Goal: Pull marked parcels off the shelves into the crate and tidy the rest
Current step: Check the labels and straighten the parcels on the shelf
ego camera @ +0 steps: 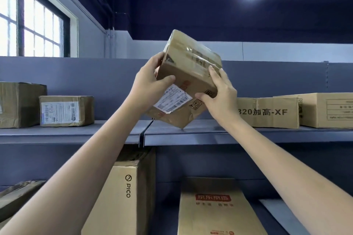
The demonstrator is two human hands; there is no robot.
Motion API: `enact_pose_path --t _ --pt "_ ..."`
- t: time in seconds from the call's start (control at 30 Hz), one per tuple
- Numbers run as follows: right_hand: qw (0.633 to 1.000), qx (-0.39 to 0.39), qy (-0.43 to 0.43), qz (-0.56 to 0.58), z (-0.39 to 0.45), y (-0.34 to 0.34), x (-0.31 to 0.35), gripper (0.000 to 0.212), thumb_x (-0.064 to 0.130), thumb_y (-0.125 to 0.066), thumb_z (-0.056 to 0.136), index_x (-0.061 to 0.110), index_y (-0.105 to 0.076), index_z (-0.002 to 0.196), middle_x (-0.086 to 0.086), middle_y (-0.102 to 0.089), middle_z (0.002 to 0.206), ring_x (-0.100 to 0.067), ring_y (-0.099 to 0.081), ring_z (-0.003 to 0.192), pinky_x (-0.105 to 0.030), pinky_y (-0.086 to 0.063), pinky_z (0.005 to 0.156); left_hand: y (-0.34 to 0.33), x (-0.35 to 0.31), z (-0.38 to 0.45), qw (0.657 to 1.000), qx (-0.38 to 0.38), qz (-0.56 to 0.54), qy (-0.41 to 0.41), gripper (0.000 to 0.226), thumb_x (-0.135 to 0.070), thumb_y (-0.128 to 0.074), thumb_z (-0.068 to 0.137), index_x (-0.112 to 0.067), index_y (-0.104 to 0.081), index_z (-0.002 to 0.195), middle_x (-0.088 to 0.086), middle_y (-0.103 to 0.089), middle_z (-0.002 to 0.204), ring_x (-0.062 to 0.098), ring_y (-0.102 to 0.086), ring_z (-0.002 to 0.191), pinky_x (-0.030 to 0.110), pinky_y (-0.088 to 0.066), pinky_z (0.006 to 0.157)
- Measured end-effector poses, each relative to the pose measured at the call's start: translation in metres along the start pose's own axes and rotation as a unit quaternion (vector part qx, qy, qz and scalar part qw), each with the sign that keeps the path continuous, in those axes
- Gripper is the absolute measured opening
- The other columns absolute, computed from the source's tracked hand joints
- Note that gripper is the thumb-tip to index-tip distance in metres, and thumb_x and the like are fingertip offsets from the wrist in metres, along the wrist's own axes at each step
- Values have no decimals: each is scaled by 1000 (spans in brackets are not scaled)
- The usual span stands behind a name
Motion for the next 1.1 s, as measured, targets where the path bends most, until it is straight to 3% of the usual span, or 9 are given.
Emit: enact_pose_path --t 0.13,0.2,0.3,0.4,0.47,0.57,0.77,0.97,1.1 --pt "992 -49 -71 89 -11 6 -22 69 28 -69 80 22 -37 140 0 -45 140 -16 -42 129 -36 -37 108 0 -12 1 992 7 125 -27 60 -10 -60 79 -18 -42 136 -2 -54 130 17 -49 121 38 -39 103" --pt "979 -77 -120 144 -20 7 -35 57 26 -68 81 22 -46 134 6 -59 121 -14 -54 116 -36 -44 101 6 -4 -3 981 -17 194 -4 61 -11 -60 81 -18 -39 138 3 -46 137 23 -37 129 43 -33 106" --pt "950 -111 -199 213 -36 4 -60 36 19 -61 87 19 -58 123 5 -68 104 -15 -64 99 -39 -52 91 21 25 -11 963 -42 254 74 74 -19 -64 80 -18 -26 143 6 -29 148 29 -16 137 48 -22 111" --pt "912 -127 -270 281 -50 -4 -84 28 11 -53 92 11 -62 118 -4 -69 104 -20 -65 96 -35 -57 79 30 64 -26 963 -30 198 181 90 -22 -69 81 -14 -10 148 11 -20 153 30 -17 140 44 -22 111" --pt "893 -124 -305 306 -57 -11 -92 28 4 -53 91 3 -62 117 -9 -67 107 -21 -65 96 -26 -57 73 25 87 -39 964 -4 121 238 89 -20 -68 82 -10 -8 147 13 -31 148 28 -34 133 37 -34 101" --pt "908 -91 -303 275 -63 -22 -89 25 1 -56 88 1 -64 113 -10 -68 105 -19 -65 89 -26 -55 74 18 105 -54 961 17 91 262 69 -17 -67 82 -8 -27 138 9 -51 132 23 -52 111 33 -44 87" --pt "926 -39 -300 225 -67 -35 -86 20 -2 -55 88 0 -63 106 -13 -67 106 -23 -65 90 -29 -55 76 31 104 -63 965 -19 116 232 61 -11 -65 82 -11 -35 135 6 -53 127 25 -53 113 35 -46 93" --pt "917 -46 -320 236 -75 -42 -85 20 -3 -51 90 5 -64 103 -10 -67 104 -21 -64 93 -32 -56 82 47 93 -59 970 -44 122 205 73 -12 -62 84 -10 -22 145 5 -53 126 19 -53 107 31 -43 85" --pt "914 -101 -309 241 -67 -30 -82 24 -2 -53 88 8 -67 104 0 -67 92 -21 -64 93 -37 -53 88 59 92 -58 971 -40 120 204 93 -21 -65 84 -28 2 148 1 -61 93 24 -60 98 42 -49 91"
Point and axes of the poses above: each hand's wrist, its own z-axis towards the middle knuckle, its own y-axis out of the back of the hand, x = y × z, the point moved 9 cm from there along z, towards the middle knuckle
